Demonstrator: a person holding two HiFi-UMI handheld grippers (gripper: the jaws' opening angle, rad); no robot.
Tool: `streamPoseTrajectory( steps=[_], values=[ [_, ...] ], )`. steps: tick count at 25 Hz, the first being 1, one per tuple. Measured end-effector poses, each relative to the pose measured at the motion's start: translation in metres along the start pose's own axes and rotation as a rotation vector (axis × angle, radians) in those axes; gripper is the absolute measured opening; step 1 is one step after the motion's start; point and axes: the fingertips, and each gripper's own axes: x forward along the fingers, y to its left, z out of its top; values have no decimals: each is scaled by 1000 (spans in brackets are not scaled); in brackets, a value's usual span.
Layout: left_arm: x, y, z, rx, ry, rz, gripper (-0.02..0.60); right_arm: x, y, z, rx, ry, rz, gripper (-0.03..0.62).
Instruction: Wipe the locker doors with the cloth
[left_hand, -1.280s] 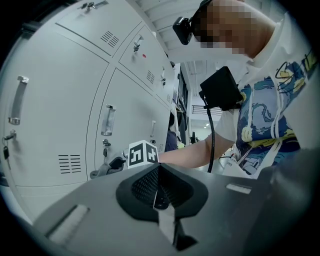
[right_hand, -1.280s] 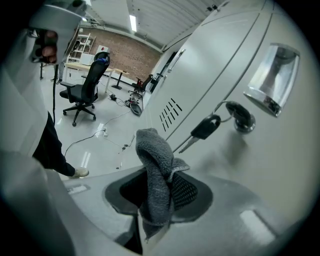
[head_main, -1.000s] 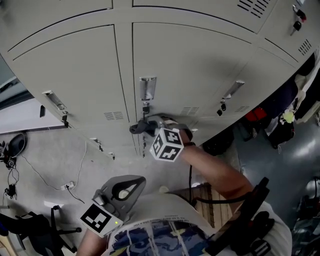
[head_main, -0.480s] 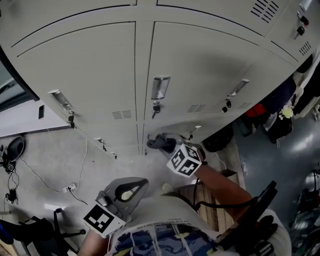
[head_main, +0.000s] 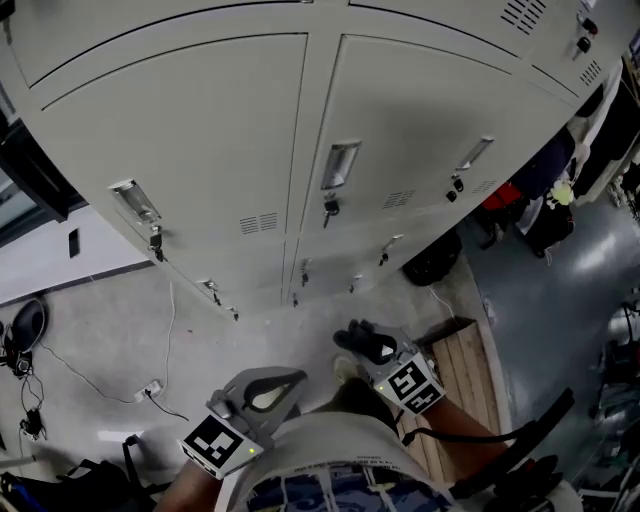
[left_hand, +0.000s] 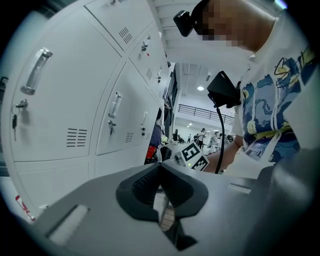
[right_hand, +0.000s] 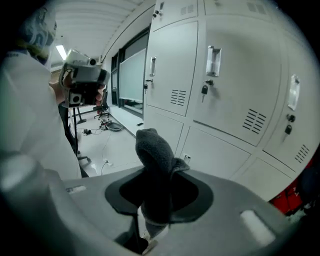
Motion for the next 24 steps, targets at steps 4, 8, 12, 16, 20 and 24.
streamPoseTrajectory(
  steps=[4, 8, 12, 16, 20, 24],
  values=[
    [4, -12, -23, -7, 34, -85, 3, -33, 14, -3, 32, -14, -68, 112],
    [15, -25, -34, 9, 49, -116, 3, -59, 18, -8, 55, -35, -96, 112],
    [27, -46, -25, 33, 47, -99, 3, -75, 16, -15, 62, -81, -92, 112],
    [47, -74, -29, 19, 35, -50, 3, -99, 7, -22, 38, -139, -74, 110],
    [80, -117, -21, 39, 49, -46, 3, -135, -10, -48, 47, -179, -71, 110],
    [122, -173, -18, 40, 42, -77, 3, -179, -21, -84, 72, -199, -69, 110]
  ],
)
